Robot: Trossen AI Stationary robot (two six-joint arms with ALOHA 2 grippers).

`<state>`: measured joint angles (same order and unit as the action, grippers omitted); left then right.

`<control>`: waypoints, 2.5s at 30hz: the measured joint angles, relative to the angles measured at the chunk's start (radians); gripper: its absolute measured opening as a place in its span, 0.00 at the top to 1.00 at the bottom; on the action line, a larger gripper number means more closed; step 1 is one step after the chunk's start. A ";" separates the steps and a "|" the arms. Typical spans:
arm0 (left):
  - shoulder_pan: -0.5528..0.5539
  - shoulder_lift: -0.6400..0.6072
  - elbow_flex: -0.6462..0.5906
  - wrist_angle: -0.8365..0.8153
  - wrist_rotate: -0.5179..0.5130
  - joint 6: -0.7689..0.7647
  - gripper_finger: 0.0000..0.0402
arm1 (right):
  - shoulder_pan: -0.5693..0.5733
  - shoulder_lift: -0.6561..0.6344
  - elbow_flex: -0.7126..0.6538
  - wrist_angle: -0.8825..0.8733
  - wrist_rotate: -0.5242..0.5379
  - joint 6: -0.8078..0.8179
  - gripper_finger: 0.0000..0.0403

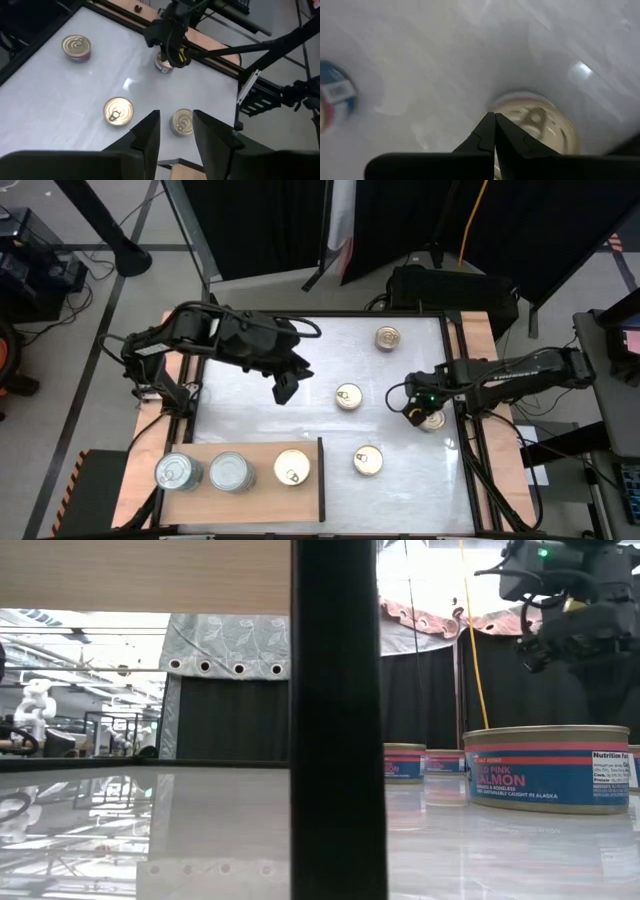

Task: Stack canned seafood by type on shelf
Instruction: Stack the blue pink tuna can on top of the blue pink tuna can on the shelf

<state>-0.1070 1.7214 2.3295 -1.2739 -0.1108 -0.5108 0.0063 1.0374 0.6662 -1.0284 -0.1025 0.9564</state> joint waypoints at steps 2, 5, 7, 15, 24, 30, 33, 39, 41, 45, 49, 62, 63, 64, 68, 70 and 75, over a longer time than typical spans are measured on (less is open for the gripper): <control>0.000 0.000 0.000 0.000 -0.007 0.005 0.70 | -0.010 0.003 0.000 0.018 0.000 0.000 1.00; 0.000 0.000 0.000 0.000 -0.026 0.028 0.70 | -0.027 0.033 0.000 0.018 0.000 -0.007 1.00; 0.000 0.000 0.000 0.000 -0.032 0.043 0.70 | -0.031 0.057 0.000 0.015 -0.004 -0.026 1.00; 0.002 0.000 0.000 -0.003 -0.033 0.082 0.70 | -0.032 0.087 0.000 0.019 -0.031 -0.040 1.00; 0.034 0.000 -0.001 -0.013 -0.039 0.107 0.70 | -0.033 0.142 0.002 0.037 -0.025 -0.096 1.00; 0.050 0.000 -0.001 -0.035 -0.039 0.108 0.70 | -0.033 0.214 -0.001 0.130 -0.028 -0.113 1.00; 0.050 0.000 -0.001 -0.046 -0.039 0.125 0.70 | -0.033 0.249 -0.001 0.226 -0.029 -0.104 1.00; 0.056 0.000 -0.001 -0.053 -0.038 0.133 0.70 | -0.033 0.342 0.000 0.345 -0.026 -0.051 1.00; 0.061 0.000 -0.001 -0.054 -0.038 0.133 0.70 | -0.033 0.380 0.001 0.352 -0.024 -0.052 1.00; 0.068 0.000 -0.001 -0.055 -0.038 0.127 0.70 | -0.033 0.397 0.043 0.299 -0.038 -0.056 1.00; 0.068 0.000 -0.001 -0.056 -0.037 0.125 0.70 | -0.018 0.337 0.141 0.113 0.044 -0.024 1.00; 0.068 0.000 -0.001 -0.053 -0.037 0.126 0.70 | 0.004 0.297 0.093 0.034 0.089 0.065 1.00; 0.068 0.000 -0.001 -0.053 -0.037 0.126 0.70 | 0.004 0.298 0.092 0.035 0.089 0.065 1.00; 0.068 0.000 -0.001 -0.053 -0.037 0.126 0.70 | 0.004 0.298 0.092 0.038 0.089 0.063 1.00; 0.068 0.000 -0.001 -0.053 -0.036 0.126 0.70 | 0.004 0.304 0.087 0.077 0.091 0.062 1.00; 0.068 0.000 -0.001 -0.053 -0.036 0.126 0.70 | 0.005 0.322 0.077 0.105 0.096 0.067 1.00; 0.068 0.000 -0.001 -0.054 -0.036 0.128 0.70 | 0.002 0.413 0.060 0.211 0.077 0.056 1.00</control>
<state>-0.0387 1.7218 2.3283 -1.3278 -0.1467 -0.3824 0.0082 1.4503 0.7258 -0.8174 -0.0254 1.0126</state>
